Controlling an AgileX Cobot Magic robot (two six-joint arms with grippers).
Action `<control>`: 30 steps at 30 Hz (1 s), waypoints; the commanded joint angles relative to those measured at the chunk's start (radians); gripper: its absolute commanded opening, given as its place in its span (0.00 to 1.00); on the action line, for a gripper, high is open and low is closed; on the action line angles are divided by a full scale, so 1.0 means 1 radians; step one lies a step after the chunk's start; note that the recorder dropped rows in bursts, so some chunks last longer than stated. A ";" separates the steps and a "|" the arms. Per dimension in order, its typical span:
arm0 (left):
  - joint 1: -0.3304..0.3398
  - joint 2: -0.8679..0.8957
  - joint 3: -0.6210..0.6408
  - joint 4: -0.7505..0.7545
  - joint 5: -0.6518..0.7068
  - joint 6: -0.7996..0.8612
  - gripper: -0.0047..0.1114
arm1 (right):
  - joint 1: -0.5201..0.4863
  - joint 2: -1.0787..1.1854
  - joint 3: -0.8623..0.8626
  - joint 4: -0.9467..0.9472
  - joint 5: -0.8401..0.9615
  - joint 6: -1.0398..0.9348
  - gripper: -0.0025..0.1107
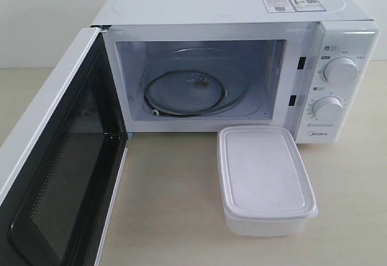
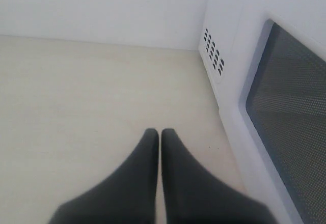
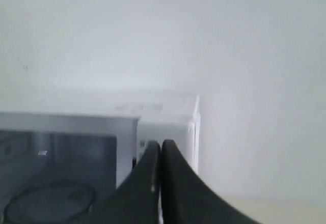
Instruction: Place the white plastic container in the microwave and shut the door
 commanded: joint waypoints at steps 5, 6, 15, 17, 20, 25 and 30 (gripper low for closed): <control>-0.002 -0.003 0.003 0.000 -0.003 0.000 0.08 | -0.002 0.040 -0.112 0.286 -0.112 -0.394 0.02; -0.002 -0.003 0.003 0.000 -0.003 0.000 0.08 | -0.002 0.061 -0.130 0.328 -0.112 -0.433 0.02; -0.002 -0.003 0.003 0.000 -0.001 0.000 0.08 | -0.002 0.253 -0.195 0.402 -0.110 -0.396 0.02; -0.002 -0.003 0.003 0.000 -0.001 0.000 0.08 | -0.002 0.256 -0.195 0.402 -0.105 -0.391 0.02; -0.002 -0.003 0.003 0.000 -0.001 0.000 0.08 | -0.002 0.256 -0.195 0.402 -0.100 -0.354 0.02; -0.002 -0.003 0.003 0.000 -0.001 0.000 0.08 | -0.002 0.258 -0.195 0.402 -0.111 -0.339 0.02; -0.002 -0.003 0.003 0.000 -0.001 0.000 0.08 | -0.002 0.322 -0.195 0.402 -0.201 -0.339 0.02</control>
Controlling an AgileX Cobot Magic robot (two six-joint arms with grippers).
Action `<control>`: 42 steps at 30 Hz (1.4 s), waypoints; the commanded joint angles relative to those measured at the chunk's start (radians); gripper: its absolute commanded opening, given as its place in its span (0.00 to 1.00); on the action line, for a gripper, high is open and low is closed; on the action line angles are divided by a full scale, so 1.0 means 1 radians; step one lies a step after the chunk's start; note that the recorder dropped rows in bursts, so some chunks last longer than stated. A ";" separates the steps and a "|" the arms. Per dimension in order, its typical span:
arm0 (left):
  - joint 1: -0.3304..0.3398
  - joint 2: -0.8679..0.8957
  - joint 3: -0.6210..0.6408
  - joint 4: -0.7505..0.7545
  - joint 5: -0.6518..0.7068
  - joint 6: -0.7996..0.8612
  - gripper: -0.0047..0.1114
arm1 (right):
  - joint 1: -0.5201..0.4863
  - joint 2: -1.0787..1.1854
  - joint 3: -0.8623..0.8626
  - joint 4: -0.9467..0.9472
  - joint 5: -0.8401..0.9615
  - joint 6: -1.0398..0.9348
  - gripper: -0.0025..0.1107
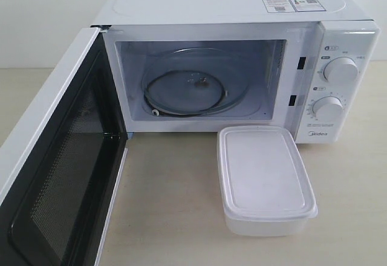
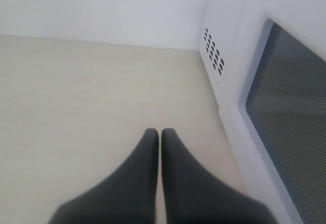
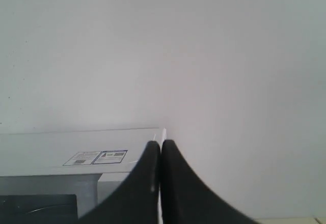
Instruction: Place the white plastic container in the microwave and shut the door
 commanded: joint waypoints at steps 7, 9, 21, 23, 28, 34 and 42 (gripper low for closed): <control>-0.002 -0.003 0.003 0.000 -0.004 0.000 0.08 | -0.002 0.270 -0.008 0.005 -0.093 0.005 0.02; -0.002 -0.003 0.003 0.000 -0.004 0.000 0.08 | -0.002 0.346 -0.008 0.001 -0.107 0.005 0.02; -0.002 -0.003 0.003 0.000 -0.002 0.000 0.08 | -0.002 0.782 0.013 -0.262 -0.326 0.190 0.02; -0.002 -0.003 0.003 0.000 -0.002 0.000 0.08 | -0.002 0.852 0.028 -0.321 -0.405 0.264 0.02; -0.002 -0.003 0.003 0.000 -0.002 0.000 0.08 | -0.002 1.048 0.051 -0.435 -0.586 0.375 0.02; -0.002 -0.003 0.003 0.000 -0.004 0.000 0.08 | -0.002 1.284 0.051 -0.441 -0.764 0.399 0.02; -0.002 -0.003 0.003 0.000 -0.004 0.000 0.08 | -0.002 1.549 0.040 -0.444 -0.894 0.686 0.02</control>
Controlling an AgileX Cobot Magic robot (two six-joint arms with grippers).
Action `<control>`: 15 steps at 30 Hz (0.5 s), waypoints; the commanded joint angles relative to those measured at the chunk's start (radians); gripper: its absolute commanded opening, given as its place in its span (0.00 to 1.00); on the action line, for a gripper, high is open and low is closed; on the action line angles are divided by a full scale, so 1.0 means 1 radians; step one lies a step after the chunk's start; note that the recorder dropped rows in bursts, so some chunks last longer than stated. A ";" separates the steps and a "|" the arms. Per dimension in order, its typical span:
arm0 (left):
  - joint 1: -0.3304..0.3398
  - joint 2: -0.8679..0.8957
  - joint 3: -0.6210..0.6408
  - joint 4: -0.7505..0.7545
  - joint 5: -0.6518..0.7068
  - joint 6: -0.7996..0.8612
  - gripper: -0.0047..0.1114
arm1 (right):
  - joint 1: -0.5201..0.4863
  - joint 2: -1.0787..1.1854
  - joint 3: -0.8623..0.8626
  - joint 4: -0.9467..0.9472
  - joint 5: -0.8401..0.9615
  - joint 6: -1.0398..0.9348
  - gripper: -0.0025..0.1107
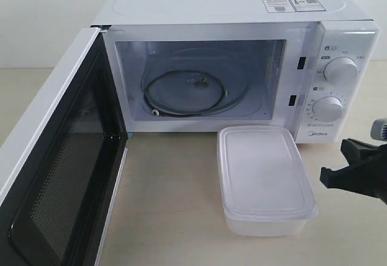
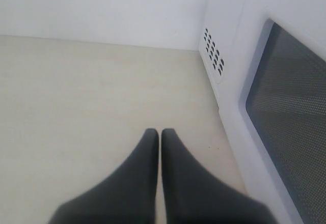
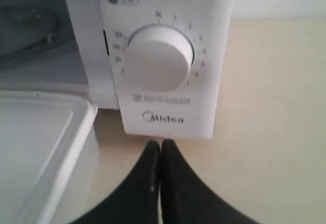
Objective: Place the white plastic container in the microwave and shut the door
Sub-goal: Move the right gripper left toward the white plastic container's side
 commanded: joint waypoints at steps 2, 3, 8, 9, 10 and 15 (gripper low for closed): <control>-0.002 -0.003 0.003 0.000 -0.004 0.000 0.08 | -0.002 0.073 -0.003 -0.009 -0.036 0.331 0.02; -0.002 -0.003 0.003 0.000 -0.004 0.000 0.08 | -0.002 0.071 -0.001 -0.009 -0.036 0.396 0.02; -0.002 -0.003 0.003 0.000 -0.004 0.000 0.08 | -0.003 0.050 0.003 -0.009 -0.036 0.610 0.02; -0.002 -0.003 0.003 0.000 -0.002 0.000 0.08 | -0.009 0.050 0.003 -0.009 -0.036 0.675 0.02; -0.002 -0.003 0.003 0.000 -0.002 0.000 0.08 | -0.019 0.050 0.001 -0.022 -0.036 0.733 0.02; -0.002 -0.003 0.003 0.000 -0.002 0.000 0.08 | -0.218 0.050 -0.072 -0.469 0.119 0.896 0.02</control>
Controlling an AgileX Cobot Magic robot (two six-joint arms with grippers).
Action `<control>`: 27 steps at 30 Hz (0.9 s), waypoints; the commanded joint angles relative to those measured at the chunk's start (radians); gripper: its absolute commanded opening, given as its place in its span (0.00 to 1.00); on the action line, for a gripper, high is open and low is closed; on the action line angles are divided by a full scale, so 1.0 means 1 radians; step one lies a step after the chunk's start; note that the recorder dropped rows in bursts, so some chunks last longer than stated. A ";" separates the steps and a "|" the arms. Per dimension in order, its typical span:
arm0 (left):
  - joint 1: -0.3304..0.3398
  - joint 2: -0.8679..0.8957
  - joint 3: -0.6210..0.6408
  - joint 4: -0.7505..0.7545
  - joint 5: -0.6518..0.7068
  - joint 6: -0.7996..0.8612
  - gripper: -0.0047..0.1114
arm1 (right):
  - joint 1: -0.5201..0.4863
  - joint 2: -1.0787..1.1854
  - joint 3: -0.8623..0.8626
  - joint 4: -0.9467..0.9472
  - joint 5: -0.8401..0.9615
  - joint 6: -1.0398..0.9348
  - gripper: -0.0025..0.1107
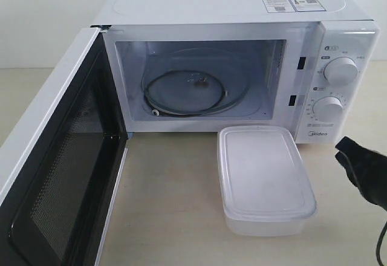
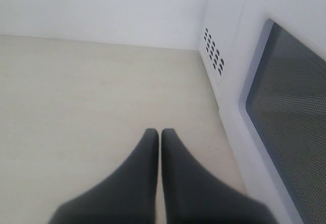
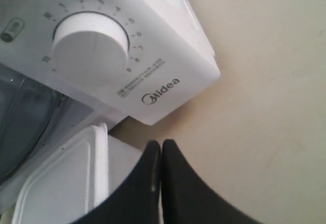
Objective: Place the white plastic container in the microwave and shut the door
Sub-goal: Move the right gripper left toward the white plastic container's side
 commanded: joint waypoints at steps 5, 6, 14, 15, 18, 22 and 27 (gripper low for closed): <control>-0.002 -0.003 0.003 0.000 -0.002 0.000 0.08 | -0.425 -0.009 -0.215 -1.092 0.069 0.494 0.02; -0.002 -0.003 0.003 0.000 -0.002 0.000 0.08 | -0.472 -0.009 -0.259 -1.236 0.052 0.589 0.02; -0.002 -0.003 0.003 0.000 -0.002 0.000 0.08 | -0.530 0.028 -0.466 -1.626 0.026 1.026 0.02; -0.002 -0.003 0.003 0.000 -0.002 0.000 0.08 | -0.521 0.040 -0.475 -1.626 0.011 1.047 0.02; -0.002 -0.003 0.003 0.000 -0.002 0.000 0.08 | -0.492 0.056 -0.502 -1.626 -0.012 1.047 0.02; -0.002 -0.003 0.003 0.000 -0.002 0.000 0.08 | -0.443 0.062 -0.527 -1.626 -0.014 1.051 0.02; -0.002 -0.003 0.003 0.000 -0.002 0.000 0.08 | -0.390 0.062 -0.531 -1.626 0.006 0.990 0.02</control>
